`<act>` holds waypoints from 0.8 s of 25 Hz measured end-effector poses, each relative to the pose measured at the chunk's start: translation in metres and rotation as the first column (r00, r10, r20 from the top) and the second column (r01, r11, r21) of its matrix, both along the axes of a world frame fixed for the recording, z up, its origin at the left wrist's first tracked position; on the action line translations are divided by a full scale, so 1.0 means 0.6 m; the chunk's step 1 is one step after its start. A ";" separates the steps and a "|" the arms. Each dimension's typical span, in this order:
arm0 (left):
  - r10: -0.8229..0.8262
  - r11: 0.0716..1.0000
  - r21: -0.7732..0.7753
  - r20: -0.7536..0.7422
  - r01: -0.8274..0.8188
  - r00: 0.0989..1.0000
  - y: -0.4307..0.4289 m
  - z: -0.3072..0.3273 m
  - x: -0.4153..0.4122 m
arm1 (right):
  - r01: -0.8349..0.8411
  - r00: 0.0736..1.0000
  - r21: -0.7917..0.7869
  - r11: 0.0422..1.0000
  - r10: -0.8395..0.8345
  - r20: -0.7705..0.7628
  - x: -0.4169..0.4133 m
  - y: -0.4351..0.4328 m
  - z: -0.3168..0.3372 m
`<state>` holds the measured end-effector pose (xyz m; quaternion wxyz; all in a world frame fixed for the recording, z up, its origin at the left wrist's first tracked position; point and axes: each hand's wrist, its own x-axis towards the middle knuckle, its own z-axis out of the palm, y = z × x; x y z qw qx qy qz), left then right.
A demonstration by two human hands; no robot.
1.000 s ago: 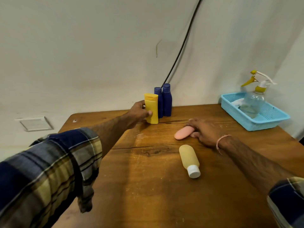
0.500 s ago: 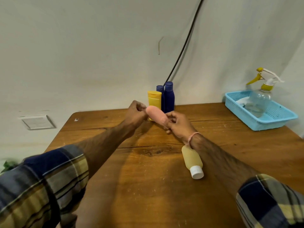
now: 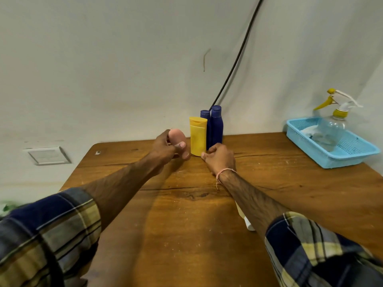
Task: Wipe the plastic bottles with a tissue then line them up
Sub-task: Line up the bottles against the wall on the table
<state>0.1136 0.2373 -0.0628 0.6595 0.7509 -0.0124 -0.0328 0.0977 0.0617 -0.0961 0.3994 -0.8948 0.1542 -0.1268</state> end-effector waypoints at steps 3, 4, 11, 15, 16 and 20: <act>-0.049 0.987 0.150 -0.008 0.050 0.999 0.020 -0.004 0.029 | -0.058 0.998 -0.087 0.994 0.056 -0.023 0.014 0.012 0.000; -0.056 0.981 0.183 -0.013 0.057 0.998 0.024 -0.005 0.036 | -0.054 0.998 -0.098 0.994 0.053 -0.014 0.020 0.017 -0.001; -0.039 0.961 0.274 0.027 0.030 0.999 0.021 -0.018 0.060 | -0.052 0.996 -0.101 0.993 0.059 0.064 0.036 0.054 -0.008; -0.037 0.964 0.263 0.039 0.026 0.999 0.022 -0.023 0.076 | -0.039 0.995 -0.100 0.994 0.048 0.088 0.044 0.061 -0.010; -0.044 0.964 0.263 0.034 0.033 0.998 0.023 -0.024 0.080 | -0.039 0.995 -0.099 0.994 0.048 0.091 0.046 0.062 -0.010; -0.073 0.969 0.237 0.010 0.069 0.997 0.022 -0.027 0.089 | -0.014 0.996 -0.088 0.996 0.022 0.087 0.055 0.064 -0.010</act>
